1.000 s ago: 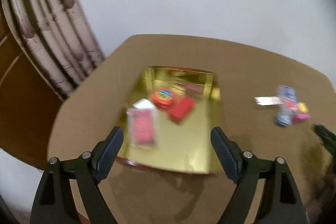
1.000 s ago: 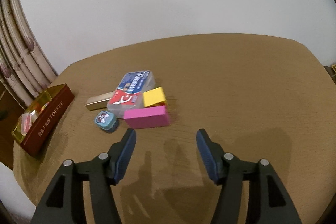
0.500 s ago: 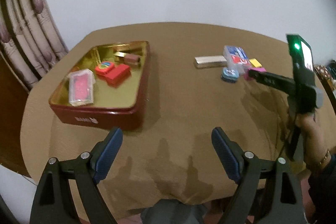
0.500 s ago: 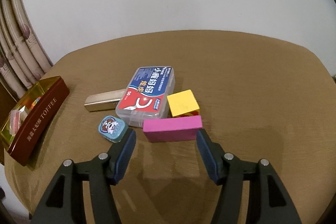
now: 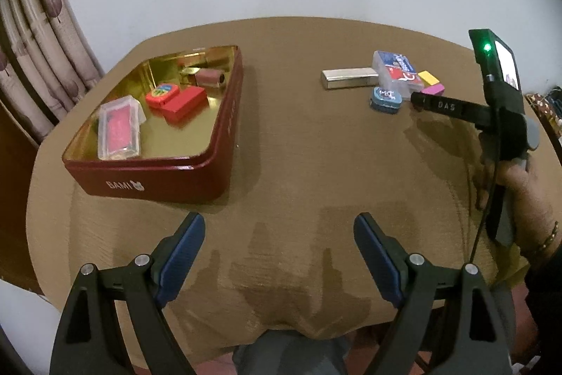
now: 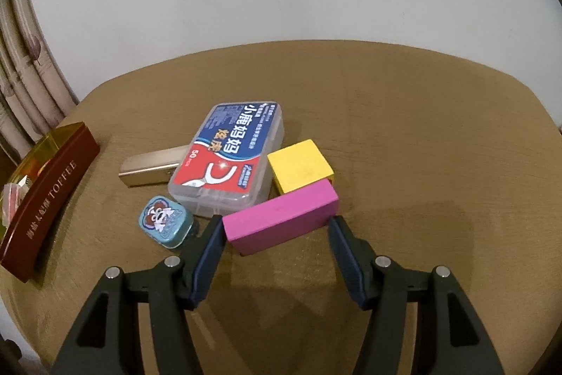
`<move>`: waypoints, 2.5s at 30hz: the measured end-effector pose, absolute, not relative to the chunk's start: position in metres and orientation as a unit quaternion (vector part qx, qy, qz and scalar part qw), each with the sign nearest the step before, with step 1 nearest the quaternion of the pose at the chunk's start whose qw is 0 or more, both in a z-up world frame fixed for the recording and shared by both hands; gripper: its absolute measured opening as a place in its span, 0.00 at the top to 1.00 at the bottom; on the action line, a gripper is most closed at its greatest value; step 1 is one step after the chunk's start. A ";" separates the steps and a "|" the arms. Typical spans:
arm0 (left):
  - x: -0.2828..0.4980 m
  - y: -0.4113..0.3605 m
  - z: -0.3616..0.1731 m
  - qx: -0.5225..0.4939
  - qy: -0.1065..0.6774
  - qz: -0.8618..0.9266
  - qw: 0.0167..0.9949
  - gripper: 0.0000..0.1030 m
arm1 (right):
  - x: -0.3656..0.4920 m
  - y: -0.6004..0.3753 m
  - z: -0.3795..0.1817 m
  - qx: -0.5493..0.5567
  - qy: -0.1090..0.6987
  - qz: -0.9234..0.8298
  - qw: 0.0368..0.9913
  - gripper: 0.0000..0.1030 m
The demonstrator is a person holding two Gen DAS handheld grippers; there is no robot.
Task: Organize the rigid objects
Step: 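Move the right tool to the pink block and grasp it, then carry the pink block into the tin and open the right tool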
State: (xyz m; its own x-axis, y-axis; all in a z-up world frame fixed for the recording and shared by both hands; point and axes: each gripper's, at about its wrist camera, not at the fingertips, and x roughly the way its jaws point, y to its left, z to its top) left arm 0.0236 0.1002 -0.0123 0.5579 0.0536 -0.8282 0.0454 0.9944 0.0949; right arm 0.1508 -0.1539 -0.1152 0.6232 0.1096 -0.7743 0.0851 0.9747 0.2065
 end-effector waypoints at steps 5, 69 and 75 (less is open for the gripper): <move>0.025 0.098 -0.018 0.060 0.475 0.000 0.878 0.18 | 0.156 -0.158 -0.117 0.104 0.437 0.019 0.893 0.43; -0.030 0.196 -0.009 -0.003 0.485 0.094 0.870 0.18 | 0.180 0.075 -0.015 0.143 0.464 0.291 0.825 0.86; -0.028 0.207 -0.014 -0.014 0.491 0.095 0.866 0.18 | 0.196 0.114 -0.039 0.101 0.488 0.264 0.826 0.86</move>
State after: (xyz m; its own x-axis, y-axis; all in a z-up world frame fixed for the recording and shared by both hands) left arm -0.0282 0.2068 -0.0143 0.4996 0.1511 -0.8530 -0.1795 0.9814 0.0687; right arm 0.1956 0.1139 -0.0392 0.3843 0.5345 -0.7528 -0.3374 0.8403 0.4244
